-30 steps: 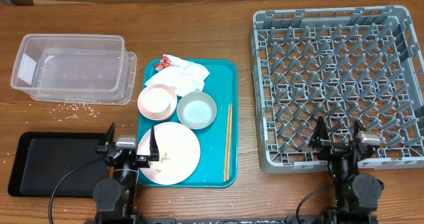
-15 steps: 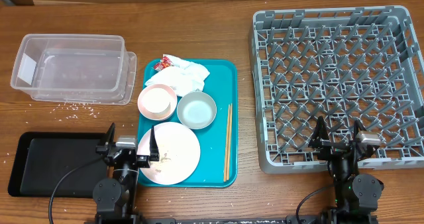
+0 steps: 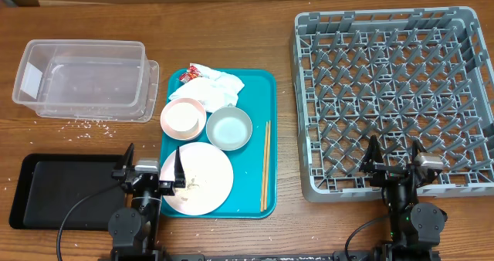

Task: Sort waste into correct bins and load items into the dishwasher

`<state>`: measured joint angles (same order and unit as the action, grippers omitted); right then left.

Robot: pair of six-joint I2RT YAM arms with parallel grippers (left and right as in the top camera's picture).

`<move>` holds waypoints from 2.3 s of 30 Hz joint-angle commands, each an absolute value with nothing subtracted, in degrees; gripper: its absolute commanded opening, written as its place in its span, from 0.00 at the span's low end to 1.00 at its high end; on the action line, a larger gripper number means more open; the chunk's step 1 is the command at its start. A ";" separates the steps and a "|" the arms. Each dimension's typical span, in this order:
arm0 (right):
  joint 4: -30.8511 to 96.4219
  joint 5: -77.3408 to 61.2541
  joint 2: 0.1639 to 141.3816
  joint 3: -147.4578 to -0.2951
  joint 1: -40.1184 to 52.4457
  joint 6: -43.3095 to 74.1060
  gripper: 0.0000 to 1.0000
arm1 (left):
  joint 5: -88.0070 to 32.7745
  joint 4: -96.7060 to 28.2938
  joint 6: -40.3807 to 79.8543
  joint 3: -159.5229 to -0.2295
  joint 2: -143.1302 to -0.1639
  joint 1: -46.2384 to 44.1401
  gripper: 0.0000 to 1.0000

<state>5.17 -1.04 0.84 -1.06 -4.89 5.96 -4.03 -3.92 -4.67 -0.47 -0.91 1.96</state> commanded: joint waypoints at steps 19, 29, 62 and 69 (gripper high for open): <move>4.82 -0.54 0.27 -0.47 -5.23 5.74 1.00 | -3.86 -3.84 -4.73 -0.21 -0.19 1.67 1.00; 4.82 -0.56 0.27 -0.47 -5.23 5.76 1.00 | -3.86 -3.84 -4.73 -0.21 -0.16 1.67 1.00; 4.82 -0.54 0.27 -0.47 -5.23 5.74 1.00 | -28.91 0.80 13.65 -0.27 -0.21 1.52 1.00; 4.82 -0.54 0.27 -0.47 -5.23 5.76 1.00 | -51.96 26.39 40.99 -0.40 -0.21 1.48 1.00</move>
<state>5.19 -1.06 0.84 -1.06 -4.91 5.98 -41.98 16.56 28.01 -0.45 -0.93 1.85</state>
